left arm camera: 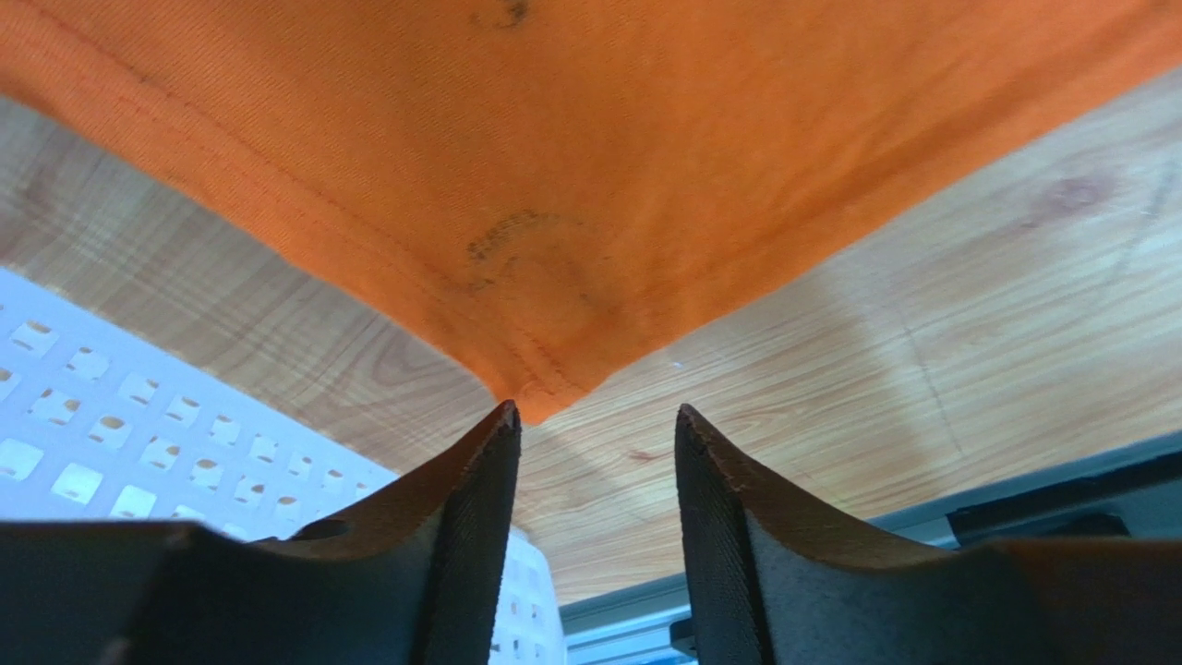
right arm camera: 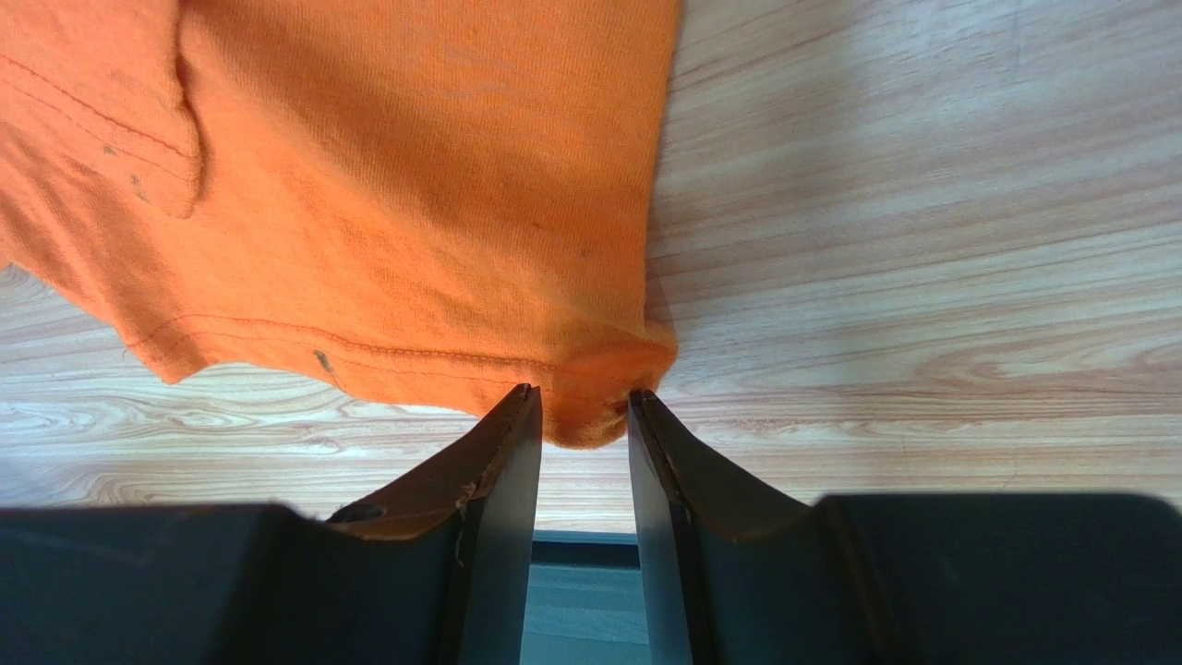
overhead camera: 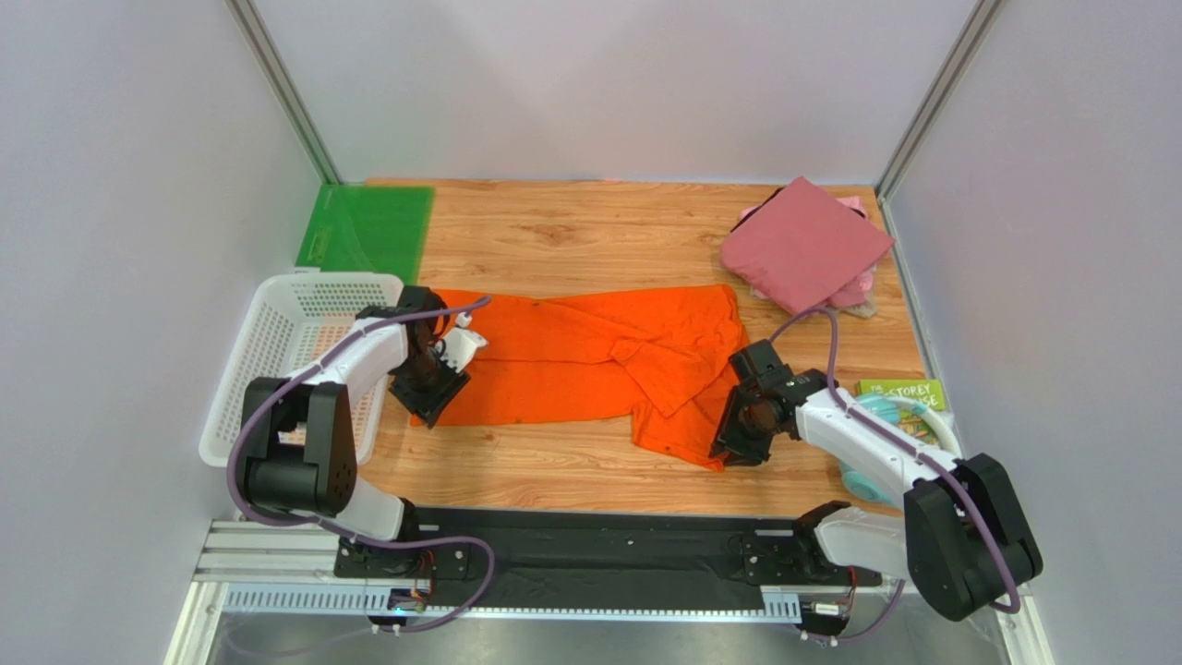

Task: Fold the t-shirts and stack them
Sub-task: Fold the tshirt

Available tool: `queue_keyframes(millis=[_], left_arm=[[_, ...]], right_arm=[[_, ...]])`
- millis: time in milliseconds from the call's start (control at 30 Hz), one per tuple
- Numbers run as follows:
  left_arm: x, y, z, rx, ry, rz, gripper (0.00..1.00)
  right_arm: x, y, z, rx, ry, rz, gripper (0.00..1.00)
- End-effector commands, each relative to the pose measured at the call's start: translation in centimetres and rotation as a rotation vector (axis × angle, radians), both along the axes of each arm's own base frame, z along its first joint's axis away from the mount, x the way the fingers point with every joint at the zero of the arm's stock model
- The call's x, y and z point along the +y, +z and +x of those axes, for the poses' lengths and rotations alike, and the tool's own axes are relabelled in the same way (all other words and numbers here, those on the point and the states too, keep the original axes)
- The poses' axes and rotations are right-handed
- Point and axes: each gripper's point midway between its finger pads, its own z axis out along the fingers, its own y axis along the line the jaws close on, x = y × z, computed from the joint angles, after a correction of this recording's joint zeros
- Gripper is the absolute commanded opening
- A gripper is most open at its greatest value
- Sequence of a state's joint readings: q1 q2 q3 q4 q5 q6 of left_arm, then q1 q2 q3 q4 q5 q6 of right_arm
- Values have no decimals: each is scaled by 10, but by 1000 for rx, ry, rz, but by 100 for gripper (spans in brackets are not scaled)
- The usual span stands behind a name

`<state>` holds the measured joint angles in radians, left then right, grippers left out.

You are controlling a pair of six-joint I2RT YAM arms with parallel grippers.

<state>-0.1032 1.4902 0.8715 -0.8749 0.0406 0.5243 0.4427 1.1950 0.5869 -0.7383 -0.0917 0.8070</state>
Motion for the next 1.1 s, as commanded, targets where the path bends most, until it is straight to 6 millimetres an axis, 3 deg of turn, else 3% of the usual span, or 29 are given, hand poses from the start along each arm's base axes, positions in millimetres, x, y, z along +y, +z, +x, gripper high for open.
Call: queue_keyframes(millis=[0, 300, 633, 733, 900, 1067], left_arm=[[14, -7, 6, -22, 48, 75, 54], [13, -27, 0, 45, 49, 68, 55], [8, -23, 0, 67, 61, 28, 34], [9, -19, 4, 52, 58, 30, 28], [12, -8, 13, 21, 65, 32, 17], [13, 0, 18, -3, 62, 28, 6]], right_arm=[[5, 3, 4, -36, 8, 31, 35], [7, 11, 6, -59, 0, 51, 34], [4, 14, 2, -65, -5, 49, 31], [5, 15, 3, -69, -3, 52, 25], [5, 20, 5, -79, -5, 56, 2], [3, 25, 3, -90, -4, 52, 0]])
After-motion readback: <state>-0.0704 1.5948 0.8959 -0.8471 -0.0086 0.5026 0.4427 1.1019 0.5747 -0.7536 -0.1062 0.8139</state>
